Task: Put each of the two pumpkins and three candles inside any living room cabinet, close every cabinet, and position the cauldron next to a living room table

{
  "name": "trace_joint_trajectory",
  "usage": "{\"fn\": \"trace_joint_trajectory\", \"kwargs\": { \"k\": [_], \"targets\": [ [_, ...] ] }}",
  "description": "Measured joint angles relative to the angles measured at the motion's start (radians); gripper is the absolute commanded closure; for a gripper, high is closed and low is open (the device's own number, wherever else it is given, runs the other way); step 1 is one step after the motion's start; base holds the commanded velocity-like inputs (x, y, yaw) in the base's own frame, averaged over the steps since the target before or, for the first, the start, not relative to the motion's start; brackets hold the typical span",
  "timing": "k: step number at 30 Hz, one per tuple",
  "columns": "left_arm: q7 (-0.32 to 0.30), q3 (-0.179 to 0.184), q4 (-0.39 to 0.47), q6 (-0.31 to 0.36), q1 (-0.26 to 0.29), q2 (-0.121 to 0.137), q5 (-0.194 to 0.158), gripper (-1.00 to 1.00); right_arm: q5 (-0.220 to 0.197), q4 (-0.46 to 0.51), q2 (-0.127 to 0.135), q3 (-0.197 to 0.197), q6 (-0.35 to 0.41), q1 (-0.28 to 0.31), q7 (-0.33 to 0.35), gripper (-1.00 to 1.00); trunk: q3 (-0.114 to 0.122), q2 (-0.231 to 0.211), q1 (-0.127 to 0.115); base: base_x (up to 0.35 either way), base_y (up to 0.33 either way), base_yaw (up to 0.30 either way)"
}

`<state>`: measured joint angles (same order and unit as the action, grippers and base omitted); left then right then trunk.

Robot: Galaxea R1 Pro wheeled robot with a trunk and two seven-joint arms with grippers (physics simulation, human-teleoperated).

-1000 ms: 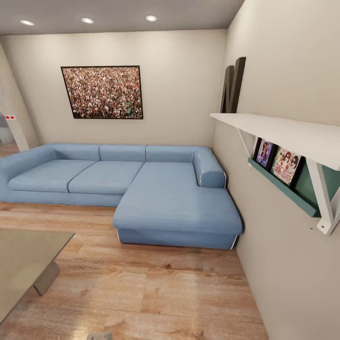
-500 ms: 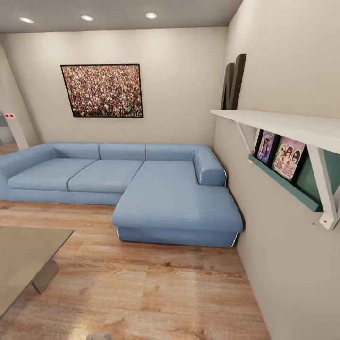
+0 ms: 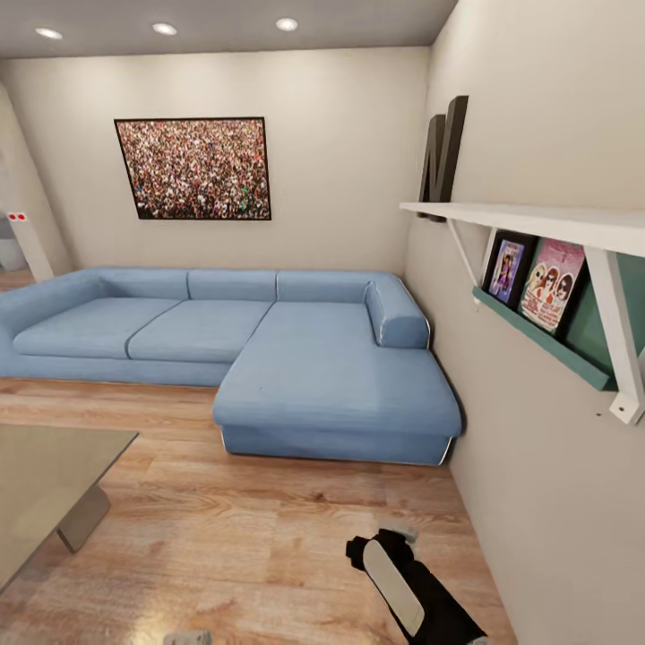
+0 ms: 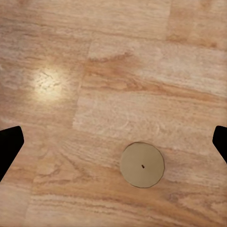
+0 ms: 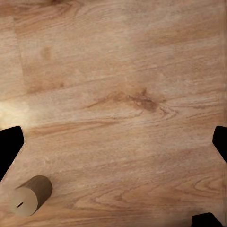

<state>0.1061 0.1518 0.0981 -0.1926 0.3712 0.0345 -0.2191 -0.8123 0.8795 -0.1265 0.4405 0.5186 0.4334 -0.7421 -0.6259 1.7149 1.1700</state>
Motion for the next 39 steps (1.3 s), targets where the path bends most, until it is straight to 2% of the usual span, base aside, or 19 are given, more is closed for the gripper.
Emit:
{"fn": "trace_joint_trajectory", "kwargs": {
  "k": [3, 8, 11, 16, 28, 32, 34, 36, 39],
  "targets": [
    [0.0, 0.0, 0.0, 0.001, 0.0, 0.0, 0.001, -1.0, -0.002, 0.096, -0.003, -0.03, 0.092, 0.001, -0.053, -1.0, -0.009, 0.021, 0.012, 0.0, 0.0, 0.0],
    [0.0, 0.004, 0.0, 0.001, 0.0, -0.002, 0.004, -1.0, -0.001, 0.147, -0.01, -0.044, 0.184, 0.006, -0.077, -1.0, -0.025, 0.056, 0.031, 0.0, 0.0, 0.0],
    [0.0, 0.003, 0.0, 0.007, 0.0, -0.002, 0.002, -1.0, -0.002, 0.149, -0.008, -0.049, 0.202, 0.011, -0.079, -1.0, -0.035, 0.077, 0.042, 0.0, 0.0, 0.0],
    [-0.005, 0.003, 0.002, 0.044, 0.0, -0.001, 0.002, -1.0, -0.003, 0.146, -0.008, -0.084, 0.215, 0.012, -0.079, -1.0, -0.05, 0.112, 0.061, 0.0, 0.0, 0.0],
    [-0.01, 0.005, 0.022, 0.155, 0.002, -0.003, 0.001, -1.0, -0.004, 0.144, -0.009, -0.09, 0.213, 0.011, -0.076, -1.0, -0.088, 0.196, 0.107, 0.0, 0.0, 0.0],
    [-0.011, 0.003, 0.096, 0.298, 0.012, -0.001, -0.001, -1.0, -0.004, 0.144, -0.01, -0.091, 0.212, 0.011, -0.076, -1.0, -0.1, 0.224, 0.123, 0.0, 0.0, 0.0],
    [-0.012, 0.002, 0.194, 0.42, 0.018, 0.001, -0.003, -1.0, -0.004, 0.144, -0.01, -0.091, 0.211, 0.011, -0.076, -1.0, -0.107, 0.238, 0.13, 0.0, 0.0, 0.0],
    [-0.012, 0.0, 0.266, 0.504, 0.02, 0.001, -0.004, -1.0, -0.004, 0.144, -0.01, -0.091, 0.211, 0.011, -0.077, -1.0, -0.113, 0.252, 0.138, 0.0, 0.0, 0.0],
    [-0.012, -0.001, 0.331, 0.58, 0.021, 0.0, -0.004, -1.0, -0.004, 0.144, -0.01, -0.091, 0.21, 0.011, -0.077, -1.0, -0.122, 0.273, 0.15, 0.0, 0.0, 0.0]
  ]
}}
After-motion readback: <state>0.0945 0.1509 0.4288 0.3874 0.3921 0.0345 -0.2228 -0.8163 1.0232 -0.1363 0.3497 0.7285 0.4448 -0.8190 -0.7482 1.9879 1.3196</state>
